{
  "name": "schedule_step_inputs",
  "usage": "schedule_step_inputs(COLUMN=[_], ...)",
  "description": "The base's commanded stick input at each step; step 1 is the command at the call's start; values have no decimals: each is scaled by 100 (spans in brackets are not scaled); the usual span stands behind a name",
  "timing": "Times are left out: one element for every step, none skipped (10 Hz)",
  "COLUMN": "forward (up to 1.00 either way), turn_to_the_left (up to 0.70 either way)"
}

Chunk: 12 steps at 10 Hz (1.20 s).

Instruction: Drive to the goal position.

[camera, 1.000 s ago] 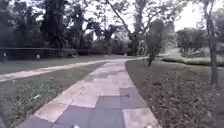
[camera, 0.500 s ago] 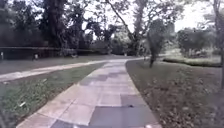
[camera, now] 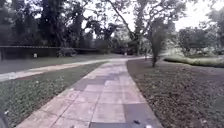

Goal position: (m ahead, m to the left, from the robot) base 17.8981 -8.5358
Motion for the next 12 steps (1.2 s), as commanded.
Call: schedule_step_inputs(forward=[70,70,70,70,70,70,70,70,70,70,70,70], turn_to_the_left=[0,0,0,0,0,0,0,0,0,0,0,0])
